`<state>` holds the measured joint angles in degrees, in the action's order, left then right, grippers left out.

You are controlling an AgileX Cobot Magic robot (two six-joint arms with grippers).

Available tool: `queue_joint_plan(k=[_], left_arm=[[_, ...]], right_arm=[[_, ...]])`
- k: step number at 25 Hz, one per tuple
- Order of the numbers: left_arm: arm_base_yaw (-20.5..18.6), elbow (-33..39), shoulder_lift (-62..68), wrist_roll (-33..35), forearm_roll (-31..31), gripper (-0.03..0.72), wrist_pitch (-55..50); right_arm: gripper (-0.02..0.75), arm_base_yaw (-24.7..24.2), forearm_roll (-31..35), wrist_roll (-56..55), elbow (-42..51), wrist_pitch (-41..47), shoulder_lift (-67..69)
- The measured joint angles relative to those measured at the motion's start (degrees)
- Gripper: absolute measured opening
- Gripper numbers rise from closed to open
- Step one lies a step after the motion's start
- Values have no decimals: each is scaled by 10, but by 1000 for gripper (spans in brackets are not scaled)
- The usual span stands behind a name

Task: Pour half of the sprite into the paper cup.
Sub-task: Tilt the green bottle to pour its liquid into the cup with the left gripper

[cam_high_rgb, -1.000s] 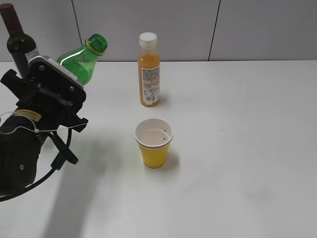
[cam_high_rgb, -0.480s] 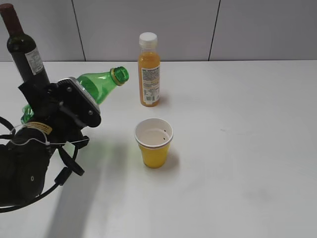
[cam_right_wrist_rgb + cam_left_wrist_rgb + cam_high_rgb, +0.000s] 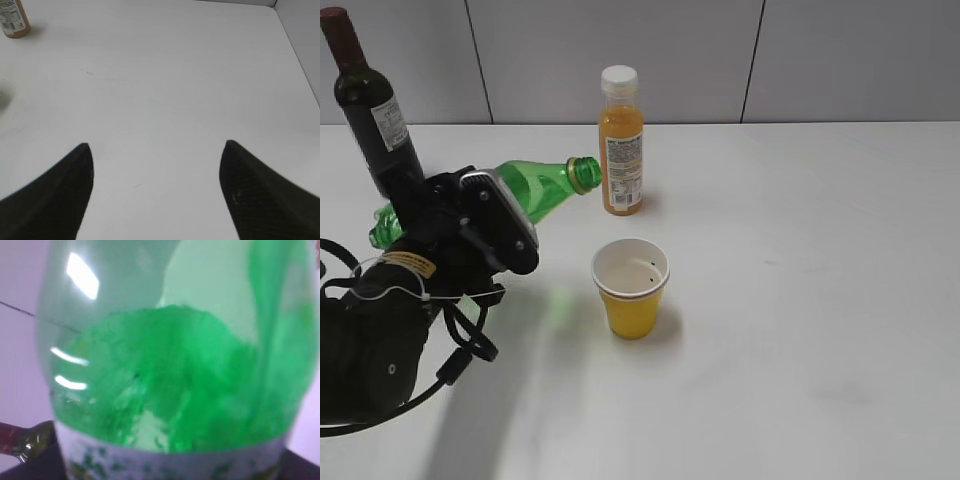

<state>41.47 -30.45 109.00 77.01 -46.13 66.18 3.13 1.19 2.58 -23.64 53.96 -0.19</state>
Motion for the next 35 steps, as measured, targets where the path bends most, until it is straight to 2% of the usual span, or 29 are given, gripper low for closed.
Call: queue_joint_plan(k=[4,15,24,35], left_arm=[[0,0,0,43,-3,453,0],[0,0,0,100,-5,453,0],[0,0,0,181,24,452,0],[0,0,0,215,28,453,0]], right_arm=[[592,0,0,0,0,0,0],[592,0,0,0,0,0,0],[592,0,0,0,0,0,0],[593,0,0,0,0,0,0]])
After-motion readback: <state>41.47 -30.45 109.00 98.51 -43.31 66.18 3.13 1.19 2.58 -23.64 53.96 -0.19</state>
